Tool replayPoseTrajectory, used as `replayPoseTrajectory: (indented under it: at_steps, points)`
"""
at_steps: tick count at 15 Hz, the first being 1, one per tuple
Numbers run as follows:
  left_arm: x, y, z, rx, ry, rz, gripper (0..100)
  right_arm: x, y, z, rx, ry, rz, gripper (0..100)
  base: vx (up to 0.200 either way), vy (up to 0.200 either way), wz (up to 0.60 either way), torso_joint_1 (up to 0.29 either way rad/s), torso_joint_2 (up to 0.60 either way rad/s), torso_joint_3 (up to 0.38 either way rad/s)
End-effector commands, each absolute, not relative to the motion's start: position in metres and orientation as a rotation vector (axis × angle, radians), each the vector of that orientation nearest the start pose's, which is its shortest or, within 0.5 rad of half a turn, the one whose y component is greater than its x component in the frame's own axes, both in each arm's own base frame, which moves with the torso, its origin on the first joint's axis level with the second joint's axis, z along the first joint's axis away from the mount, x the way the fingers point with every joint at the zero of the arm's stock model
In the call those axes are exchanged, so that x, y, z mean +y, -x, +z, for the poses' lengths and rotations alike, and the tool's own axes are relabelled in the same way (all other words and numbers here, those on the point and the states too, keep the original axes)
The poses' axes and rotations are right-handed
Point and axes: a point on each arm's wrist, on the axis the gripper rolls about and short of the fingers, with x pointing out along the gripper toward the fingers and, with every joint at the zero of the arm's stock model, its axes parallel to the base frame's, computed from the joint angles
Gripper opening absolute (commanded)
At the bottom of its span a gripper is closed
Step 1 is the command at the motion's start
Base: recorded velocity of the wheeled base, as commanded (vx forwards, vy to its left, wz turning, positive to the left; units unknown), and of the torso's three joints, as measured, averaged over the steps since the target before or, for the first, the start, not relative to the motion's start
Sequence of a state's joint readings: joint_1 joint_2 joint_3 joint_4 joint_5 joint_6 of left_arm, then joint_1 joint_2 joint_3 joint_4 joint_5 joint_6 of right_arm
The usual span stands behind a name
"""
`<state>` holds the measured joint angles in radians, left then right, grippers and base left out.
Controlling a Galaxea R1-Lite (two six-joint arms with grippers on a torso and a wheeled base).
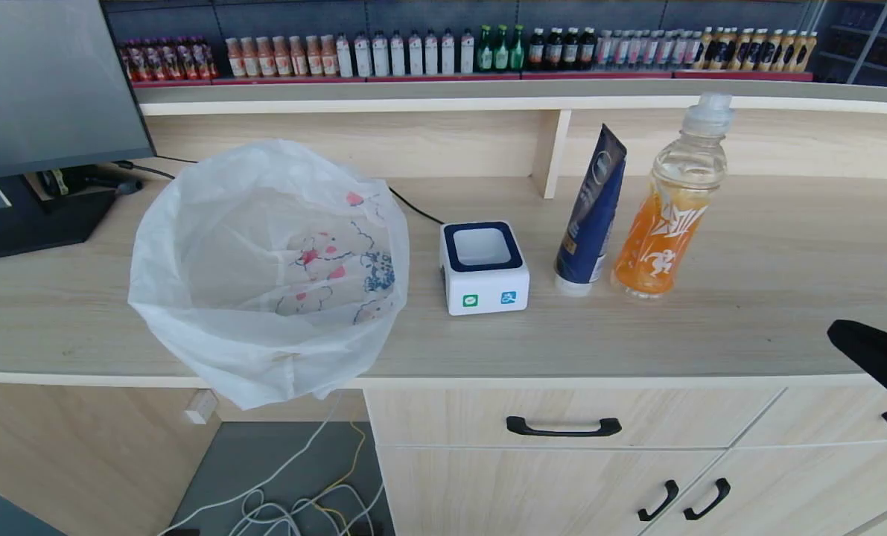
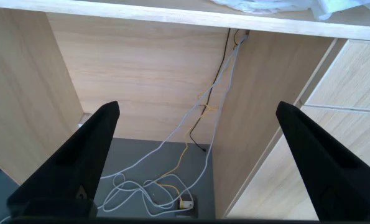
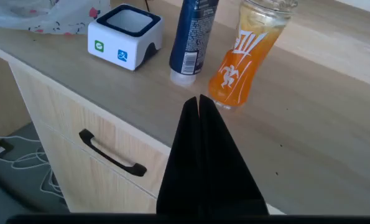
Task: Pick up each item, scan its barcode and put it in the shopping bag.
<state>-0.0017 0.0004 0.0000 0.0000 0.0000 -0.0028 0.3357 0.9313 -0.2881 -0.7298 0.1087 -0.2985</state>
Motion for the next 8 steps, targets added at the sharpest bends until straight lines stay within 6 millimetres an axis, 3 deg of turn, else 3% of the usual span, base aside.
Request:
replayPoseTrajectory:
  at_steps: [1, 8]
  points:
    - [0.000, 0.023, 0.076, 0.002, 0.003, -0.002, 100, 0.062, -0.128, 0.202, -0.086, 0.328, 0.537, 0, 0.000, 0.000, 0.00, 0.000, 0.00, 0.000]
    - [0.000, 0.023, 0.076, 0.002, 0.003, -0.002, 100, 0.113, -0.152, 0.213, -0.052, 0.289, 0.611, 0, 0.000, 0.000, 0.00, 0.000, 0.00, 0.000]
